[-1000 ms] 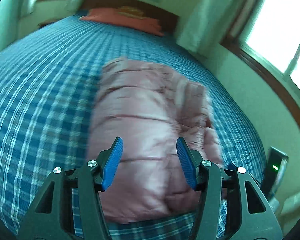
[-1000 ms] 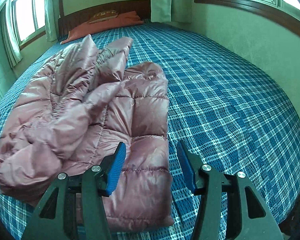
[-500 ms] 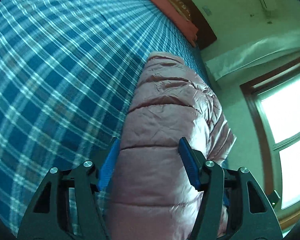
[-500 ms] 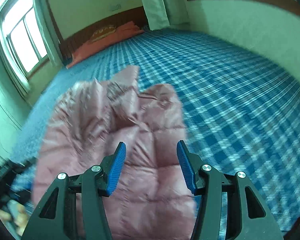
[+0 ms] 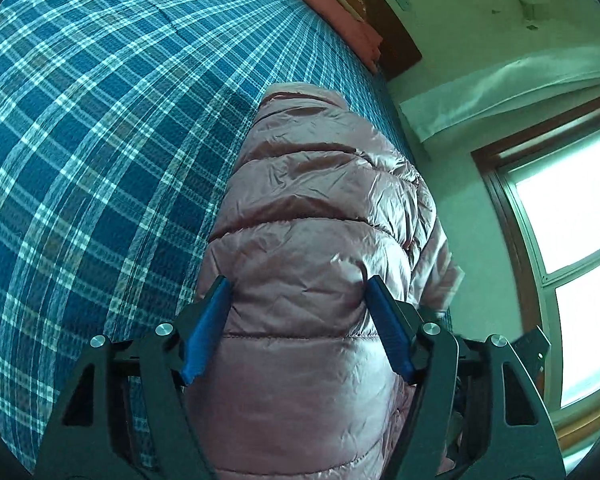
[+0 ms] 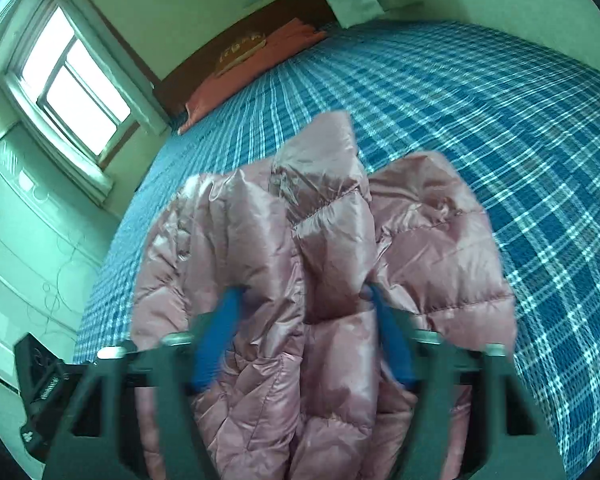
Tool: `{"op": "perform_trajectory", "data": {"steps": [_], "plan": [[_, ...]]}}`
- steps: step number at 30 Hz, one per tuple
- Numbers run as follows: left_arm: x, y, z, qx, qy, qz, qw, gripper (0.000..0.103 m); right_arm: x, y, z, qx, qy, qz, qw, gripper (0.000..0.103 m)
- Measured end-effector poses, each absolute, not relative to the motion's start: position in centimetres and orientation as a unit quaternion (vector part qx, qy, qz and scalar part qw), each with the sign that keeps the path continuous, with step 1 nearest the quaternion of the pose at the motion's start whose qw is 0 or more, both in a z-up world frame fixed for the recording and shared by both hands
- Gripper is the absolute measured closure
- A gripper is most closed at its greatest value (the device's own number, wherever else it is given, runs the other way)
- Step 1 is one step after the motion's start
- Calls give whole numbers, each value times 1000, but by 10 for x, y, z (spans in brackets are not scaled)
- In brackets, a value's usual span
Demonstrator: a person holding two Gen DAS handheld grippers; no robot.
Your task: Fold large clothes
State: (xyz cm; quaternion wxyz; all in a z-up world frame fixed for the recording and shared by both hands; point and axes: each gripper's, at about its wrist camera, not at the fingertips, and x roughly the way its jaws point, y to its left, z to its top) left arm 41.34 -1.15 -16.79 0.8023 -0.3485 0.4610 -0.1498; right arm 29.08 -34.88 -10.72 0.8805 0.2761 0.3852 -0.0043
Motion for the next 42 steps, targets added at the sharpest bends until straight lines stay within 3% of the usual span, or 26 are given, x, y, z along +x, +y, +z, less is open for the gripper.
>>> {"op": "perform_trajectory", "data": {"steps": [2,4,18,22,30,36,40,42], "plan": [[414,-11,-163,-347,458,-156,803,35,288,-349,-102,254,377,-10,890,91],[415,-11,-158,-344,451,-163,807,34,281,-355,-96,250,363,-21,897,93],[429,-71,-170,-277,469,-168,822,35,260,-418,-144,322,373,-61,868,93],[433,-77,-179,-265,474,-144,827,43,260,-419,-155,336,371,-59,863,93],[431,-72,-184,-272,469,-153,826,42,257,-424,-158,352,368,-56,859,93],[413,-56,-170,-291,456,-164,825,36,231,-430,-139,372,358,-56,855,77],[390,-43,-167,-304,447,-163,826,28,200,-425,-126,401,342,-46,848,41],[378,-35,-172,-322,455,-155,816,24,185,-417,-121,413,337,-29,845,38]]}}
